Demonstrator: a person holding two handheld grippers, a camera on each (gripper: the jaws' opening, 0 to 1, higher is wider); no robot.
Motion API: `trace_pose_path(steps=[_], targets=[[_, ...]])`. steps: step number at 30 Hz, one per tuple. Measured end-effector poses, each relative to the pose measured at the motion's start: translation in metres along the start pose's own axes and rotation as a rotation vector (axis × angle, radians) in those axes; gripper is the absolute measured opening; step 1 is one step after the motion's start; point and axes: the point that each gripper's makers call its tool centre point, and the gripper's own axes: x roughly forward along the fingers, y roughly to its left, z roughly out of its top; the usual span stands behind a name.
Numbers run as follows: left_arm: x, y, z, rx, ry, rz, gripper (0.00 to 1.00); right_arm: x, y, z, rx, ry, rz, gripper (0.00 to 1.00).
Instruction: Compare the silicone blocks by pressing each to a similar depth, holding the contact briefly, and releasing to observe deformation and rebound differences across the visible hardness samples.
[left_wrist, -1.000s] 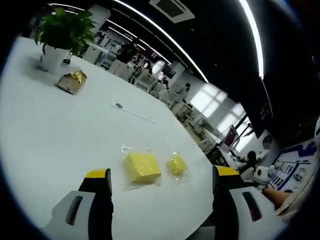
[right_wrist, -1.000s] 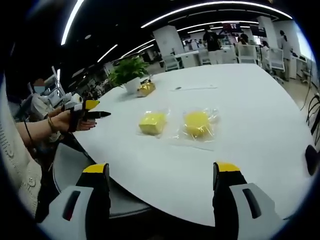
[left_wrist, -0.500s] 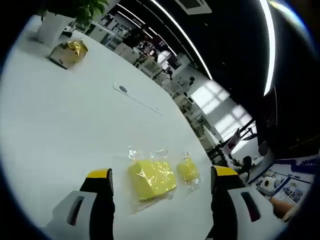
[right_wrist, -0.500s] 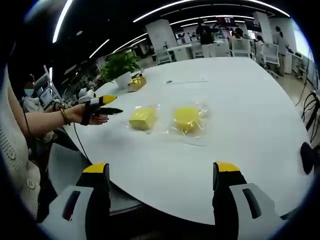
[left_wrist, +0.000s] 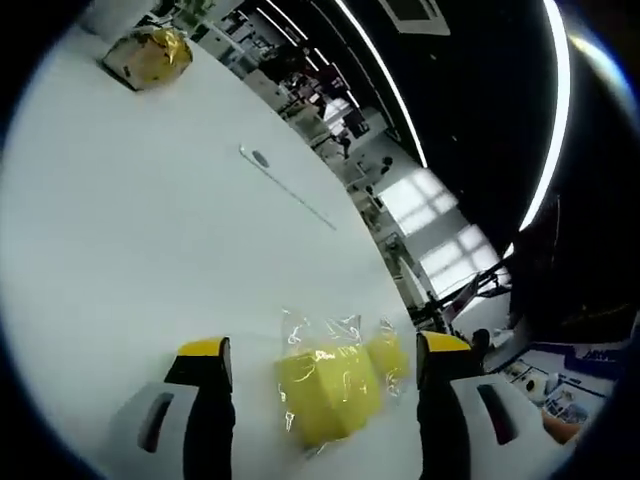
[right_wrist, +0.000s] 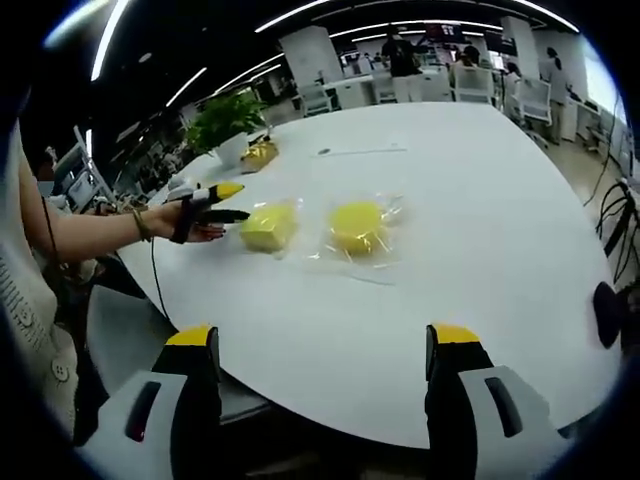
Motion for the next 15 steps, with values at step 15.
trace_pose_path(steps=[15], targets=[[0.023,0.012,-0.011,-0.113,0.029,-0.049,0.33,0.008,-0.003,-0.001,0.0,0.033,-0.007,0.79]])
